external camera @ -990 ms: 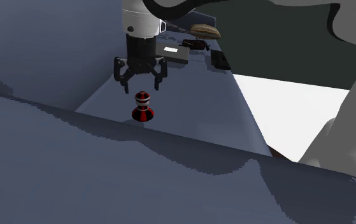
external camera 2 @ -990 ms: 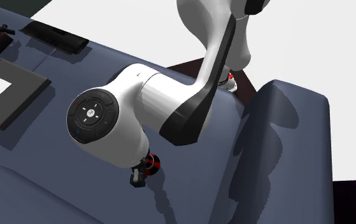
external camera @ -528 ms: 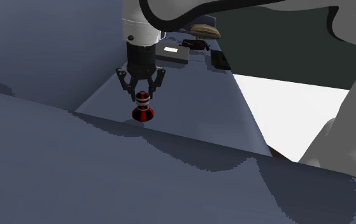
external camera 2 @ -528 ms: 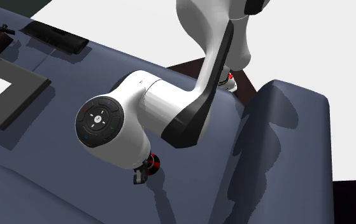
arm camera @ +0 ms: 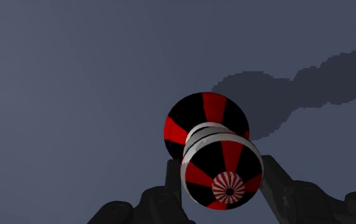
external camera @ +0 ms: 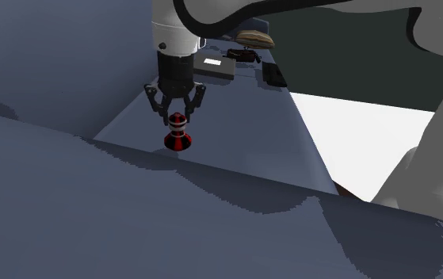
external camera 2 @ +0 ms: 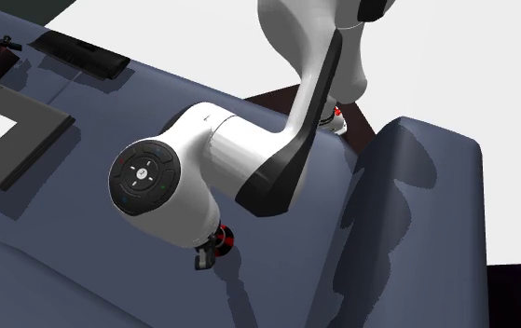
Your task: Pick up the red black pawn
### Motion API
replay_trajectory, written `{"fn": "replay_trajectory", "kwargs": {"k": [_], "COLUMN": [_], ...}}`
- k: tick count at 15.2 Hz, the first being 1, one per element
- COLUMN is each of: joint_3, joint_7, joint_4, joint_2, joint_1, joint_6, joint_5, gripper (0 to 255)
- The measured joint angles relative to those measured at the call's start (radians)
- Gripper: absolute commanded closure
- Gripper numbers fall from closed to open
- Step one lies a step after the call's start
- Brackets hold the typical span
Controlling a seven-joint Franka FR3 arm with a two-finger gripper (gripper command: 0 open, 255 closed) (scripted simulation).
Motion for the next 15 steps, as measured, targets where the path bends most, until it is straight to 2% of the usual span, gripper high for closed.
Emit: {"fn": "replay_trajectory", "kwargs": {"k": [15], "joint_3": [0.006], "joint_7": [0.004], "joint_4": [0.205], "joint_2": [0.015], "joint_1": [0.012], "joint_6": [-0.192], "joint_5": [-0.006], "gripper": [255]}}
